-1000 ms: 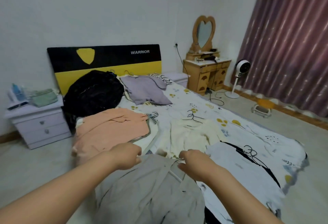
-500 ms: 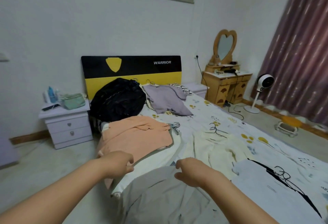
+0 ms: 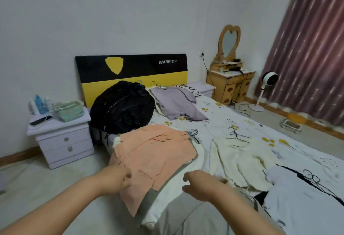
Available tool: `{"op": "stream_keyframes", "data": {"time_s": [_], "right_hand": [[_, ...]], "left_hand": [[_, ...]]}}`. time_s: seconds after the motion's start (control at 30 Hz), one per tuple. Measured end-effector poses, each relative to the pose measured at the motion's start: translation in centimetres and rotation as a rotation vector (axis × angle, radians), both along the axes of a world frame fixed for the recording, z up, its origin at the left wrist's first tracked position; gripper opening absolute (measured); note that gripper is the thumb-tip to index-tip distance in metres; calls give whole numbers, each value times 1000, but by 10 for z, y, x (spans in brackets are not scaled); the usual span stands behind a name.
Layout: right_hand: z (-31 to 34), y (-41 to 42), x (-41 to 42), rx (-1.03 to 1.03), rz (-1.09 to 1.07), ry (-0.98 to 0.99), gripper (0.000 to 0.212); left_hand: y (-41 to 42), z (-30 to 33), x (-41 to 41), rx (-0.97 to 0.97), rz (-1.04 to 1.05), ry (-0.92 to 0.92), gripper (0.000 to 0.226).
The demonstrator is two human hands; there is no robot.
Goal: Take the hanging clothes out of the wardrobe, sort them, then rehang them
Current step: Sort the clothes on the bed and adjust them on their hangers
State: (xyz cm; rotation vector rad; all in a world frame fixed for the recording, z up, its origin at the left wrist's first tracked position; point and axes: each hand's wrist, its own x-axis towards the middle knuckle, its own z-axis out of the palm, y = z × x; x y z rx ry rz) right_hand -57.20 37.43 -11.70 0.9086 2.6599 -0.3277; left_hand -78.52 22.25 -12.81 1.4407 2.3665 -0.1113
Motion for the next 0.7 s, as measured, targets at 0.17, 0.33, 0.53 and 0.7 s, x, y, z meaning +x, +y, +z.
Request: {"op": "stream_keyframes", "data": {"time_s": [0.17,0.33,0.53,0.7], "right_hand": [[-3,10,-31,9,-36,-32,40],[1,37,-71,14,-71,-12,38],[-5,84,-132,-14,-120,11,39],[-15,143,-182,-34,-205,30,41]], "left_hand": [[9,-10,-39,27,-10,-40,35],[32,-17,-76,38,-15,-67,36],[87,-18,-133,57,-32,-63,39],[155,-19,-187,75,-58,-75,38]]}}
